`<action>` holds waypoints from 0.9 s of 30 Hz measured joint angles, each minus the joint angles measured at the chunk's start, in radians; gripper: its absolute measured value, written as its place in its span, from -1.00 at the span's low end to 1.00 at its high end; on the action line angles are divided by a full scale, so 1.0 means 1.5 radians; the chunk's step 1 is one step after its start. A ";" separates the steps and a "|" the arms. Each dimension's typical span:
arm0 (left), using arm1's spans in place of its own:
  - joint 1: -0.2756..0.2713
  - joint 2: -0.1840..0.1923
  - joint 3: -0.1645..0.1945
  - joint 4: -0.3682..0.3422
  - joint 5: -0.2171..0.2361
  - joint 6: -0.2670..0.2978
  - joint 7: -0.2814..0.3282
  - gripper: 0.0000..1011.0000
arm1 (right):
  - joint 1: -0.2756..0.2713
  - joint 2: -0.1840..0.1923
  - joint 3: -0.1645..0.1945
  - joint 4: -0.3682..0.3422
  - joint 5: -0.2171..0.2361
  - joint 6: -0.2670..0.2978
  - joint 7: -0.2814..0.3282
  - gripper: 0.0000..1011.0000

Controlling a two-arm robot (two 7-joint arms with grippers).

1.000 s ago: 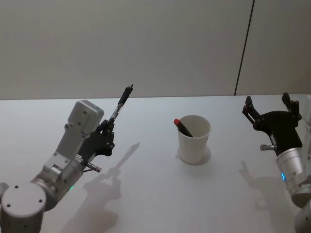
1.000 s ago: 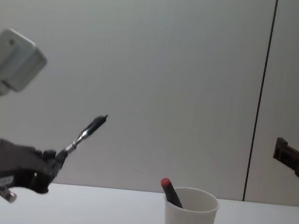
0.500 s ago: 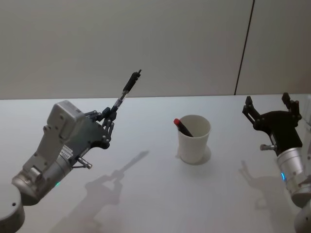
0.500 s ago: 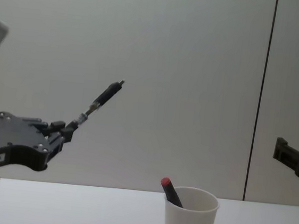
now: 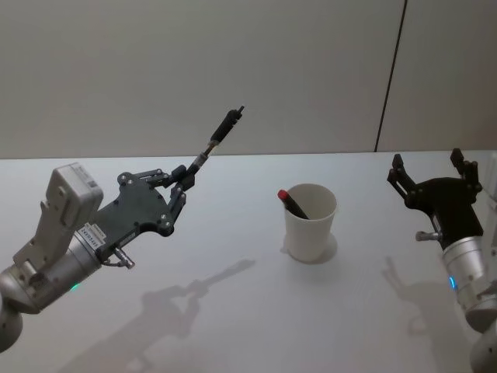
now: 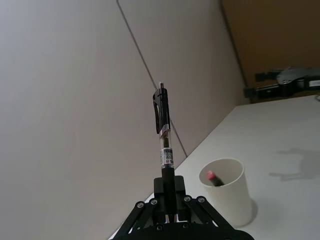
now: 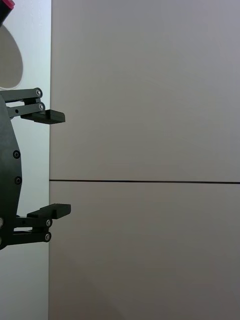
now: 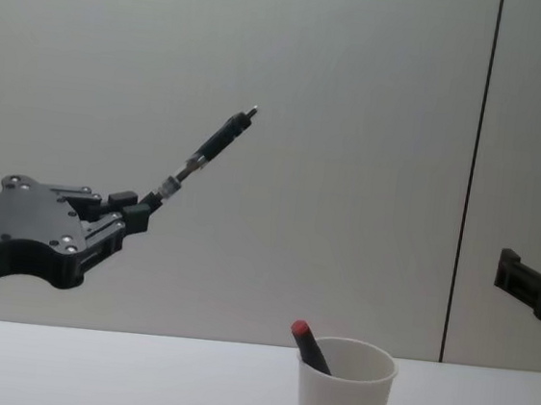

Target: Place the pen into the pen holder.

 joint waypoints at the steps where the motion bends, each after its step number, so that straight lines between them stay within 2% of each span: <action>1: -0.006 -0.001 -0.001 0.009 -0.009 -0.013 -0.024 -0.75 | 0.000 0.000 0.000 0.000 0.000 0.000 0.000 0.98; 2: -0.006 -0.001 -0.001 0.009 -0.009 -0.013 -0.024 -0.75 | 0.000 0.000 0.000 0.000 0.000 0.000 0.000 0.98; 4: -0.014 -0.003 -0.003 0.023 -0.022 -0.028 -0.052 -0.75 | 0.000 0.000 0.000 0.000 0.000 0.000 0.000 0.98; 5: -0.021 -0.004 -0.004 0.034 -0.031 -0.040 -0.080 -0.75 | 0.000 0.000 0.000 0.000 0.000 0.000 0.000 0.98; 7: -0.030 -0.007 -0.005 0.048 -0.043 -0.052 -0.108 -0.75 | 0.000 0.000 0.000 0.000 0.000 0.000 0.000 0.98; 8: -0.030 -0.007 -0.005 0.048 -0.043 -0.052 -0.108 -0.75 | 0.000 0.000 0.000 0.000 0.000 0.000 0.000 0.98; 9: -0.038 -0.009 -0.005 0.061 -0.053 -0.062 -0.135 -0.75 | 0.000 0.000 0.000 0.000 0.000 0.000 0.000 0.98; 15: -0.063 -0.017 -0.006 0.098 -0.085 -0.091 -0.211 -0.75 | 0.000 0.000 0.000 0.000 0.000 0.000 0.000 0.98; 21: -0.081 -0.023 -0.006 0.124 -0.105 -0.108 -0.260 -0.75 | 0.000 0.000 0.000 0.000 0.000 0.000 0.000 0.98; 27: -0.091 -0.027 -0.006 0.139 -0.117 -0.119 -0.288 -0.75 | 0.000 0.000 0.000 0.000 0.000 0.000 0.000 0.98</action>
